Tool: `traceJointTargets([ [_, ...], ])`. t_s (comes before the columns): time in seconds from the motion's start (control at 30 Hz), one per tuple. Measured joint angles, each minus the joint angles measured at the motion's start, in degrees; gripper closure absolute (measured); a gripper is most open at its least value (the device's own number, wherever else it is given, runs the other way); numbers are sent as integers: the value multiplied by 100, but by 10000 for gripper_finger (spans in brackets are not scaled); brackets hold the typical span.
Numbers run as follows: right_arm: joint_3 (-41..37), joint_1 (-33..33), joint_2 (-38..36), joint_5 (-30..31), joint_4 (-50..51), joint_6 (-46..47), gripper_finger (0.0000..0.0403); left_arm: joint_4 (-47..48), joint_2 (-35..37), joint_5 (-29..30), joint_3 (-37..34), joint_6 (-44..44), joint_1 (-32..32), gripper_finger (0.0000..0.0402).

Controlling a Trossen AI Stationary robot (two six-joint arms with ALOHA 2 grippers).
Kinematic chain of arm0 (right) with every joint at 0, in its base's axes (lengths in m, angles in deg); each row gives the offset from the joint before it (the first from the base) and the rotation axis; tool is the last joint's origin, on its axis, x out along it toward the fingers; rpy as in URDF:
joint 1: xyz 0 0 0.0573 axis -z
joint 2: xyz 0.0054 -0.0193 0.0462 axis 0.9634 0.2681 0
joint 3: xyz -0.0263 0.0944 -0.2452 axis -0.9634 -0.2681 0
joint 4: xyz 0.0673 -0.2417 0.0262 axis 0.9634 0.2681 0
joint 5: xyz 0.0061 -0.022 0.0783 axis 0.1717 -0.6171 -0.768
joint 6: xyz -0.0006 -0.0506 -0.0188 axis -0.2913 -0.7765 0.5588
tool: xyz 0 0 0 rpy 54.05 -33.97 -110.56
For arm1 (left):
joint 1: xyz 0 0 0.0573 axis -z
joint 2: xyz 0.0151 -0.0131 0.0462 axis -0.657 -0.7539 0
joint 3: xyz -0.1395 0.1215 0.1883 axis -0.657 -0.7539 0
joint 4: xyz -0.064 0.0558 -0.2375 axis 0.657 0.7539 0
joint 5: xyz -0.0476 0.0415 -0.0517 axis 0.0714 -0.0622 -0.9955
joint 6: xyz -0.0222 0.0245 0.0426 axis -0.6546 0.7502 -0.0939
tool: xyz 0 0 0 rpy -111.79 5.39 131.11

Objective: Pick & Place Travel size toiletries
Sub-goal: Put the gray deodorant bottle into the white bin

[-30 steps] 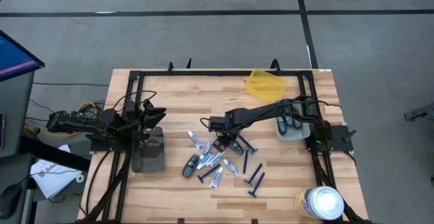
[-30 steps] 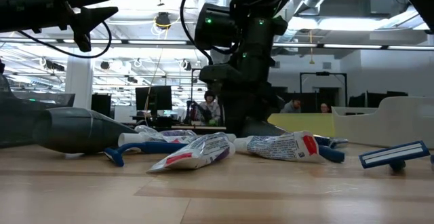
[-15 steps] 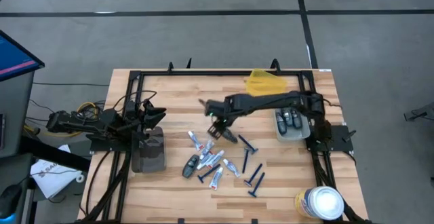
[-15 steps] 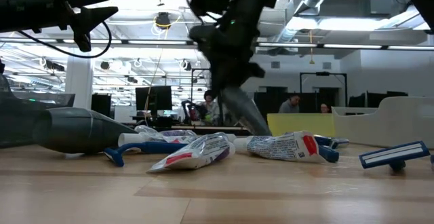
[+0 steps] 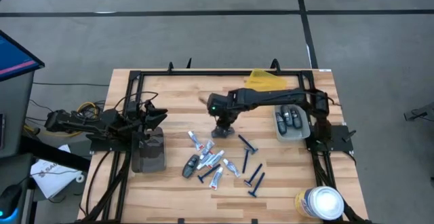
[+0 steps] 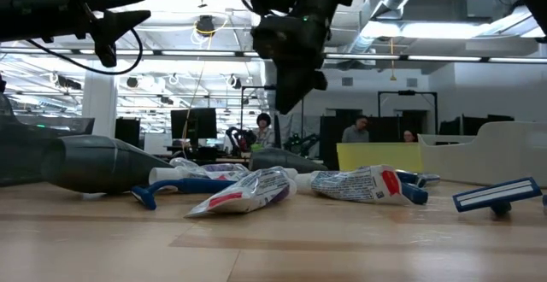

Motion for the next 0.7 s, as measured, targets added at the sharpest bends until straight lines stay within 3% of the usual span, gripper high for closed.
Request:
traceJointTargets([
  [0.23, 0, -245, 0, 180, -12, -1883, 140, -37, -54, 2, -1, -2, 1, 279],
  [0.33, 0, -247, 0, 222, -127, -2258, 90, -65, -65, 4, -2, -2, 0, 279],
  [0.43, 9, -236, 73, 227, -177, -2618, 74, -74, -67, 4, -2, -2, 0, 279],
  [0.7, 0, -224, 800, 122, -274, -2718, 87, -83, -67, 4, 0, -4, 0, 279],
])
